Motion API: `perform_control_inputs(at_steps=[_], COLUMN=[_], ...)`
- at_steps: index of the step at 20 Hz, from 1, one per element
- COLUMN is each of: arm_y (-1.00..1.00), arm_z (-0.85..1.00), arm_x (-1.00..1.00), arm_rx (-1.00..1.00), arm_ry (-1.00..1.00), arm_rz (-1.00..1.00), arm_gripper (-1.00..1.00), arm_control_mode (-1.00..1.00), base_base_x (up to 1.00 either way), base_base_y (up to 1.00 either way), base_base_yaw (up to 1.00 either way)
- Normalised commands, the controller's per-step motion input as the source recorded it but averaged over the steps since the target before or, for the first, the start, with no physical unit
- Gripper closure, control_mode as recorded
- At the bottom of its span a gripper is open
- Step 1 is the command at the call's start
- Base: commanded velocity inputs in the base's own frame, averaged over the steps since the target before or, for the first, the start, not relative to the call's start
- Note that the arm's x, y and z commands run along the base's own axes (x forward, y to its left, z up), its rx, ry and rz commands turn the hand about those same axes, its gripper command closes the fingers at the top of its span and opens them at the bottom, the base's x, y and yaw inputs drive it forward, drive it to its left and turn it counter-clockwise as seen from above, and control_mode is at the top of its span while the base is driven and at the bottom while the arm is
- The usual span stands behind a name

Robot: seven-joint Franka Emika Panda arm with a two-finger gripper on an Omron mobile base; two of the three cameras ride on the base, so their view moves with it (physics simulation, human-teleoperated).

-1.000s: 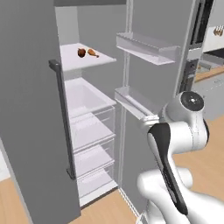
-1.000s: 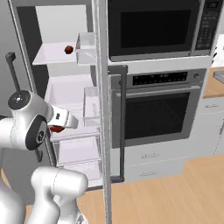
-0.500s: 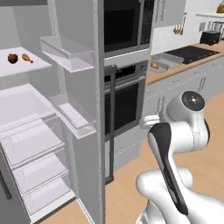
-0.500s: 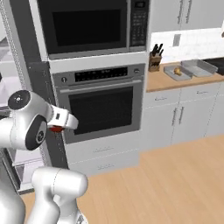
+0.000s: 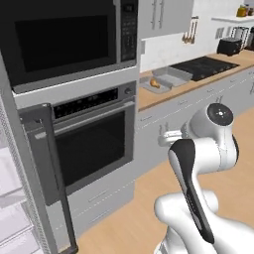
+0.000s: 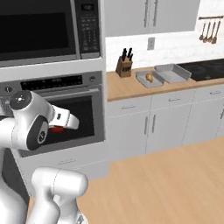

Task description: Place one bell pepper and one chicken drumstick in each tupperware on the nearby counter, to pack two identical lunches.

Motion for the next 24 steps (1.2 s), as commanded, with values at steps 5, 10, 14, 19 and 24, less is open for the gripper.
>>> perform_control_inputs(at_steps=[5, 10, 14, 19, 24], arm_y=[0.0, 0.0, 0.0, 0.0, 0.0], arm_z=[0.0, 0.0, 0.0, 0.0, 0.0], arm_x=[0.0, 0.0, 0.0, 0.0, 0.0], arm_rx=[0.0, 0.0, 0.0, 0.0, 0.0], arm_ry=[0.0, 0.0, 0.0, 0.0, 0.0], arm_rz=[0.0, 0.0, 0.0, 0.0, 0.0], arm_gripper=[1.0, 1.0, 1.0, 1.0, 1.0], arm_control_mode=[1.0, 1.0, 1.0, 1.0, 1.0], base_base_x=[1.0, 1.0, 1.0, 1.0, 1.0], base_base_y=[-1.0, -1.0, -1.0, -0.91, -0.47], base_base_yaw=[0.04, 0.15, 0.16, 0.21, 0.37])
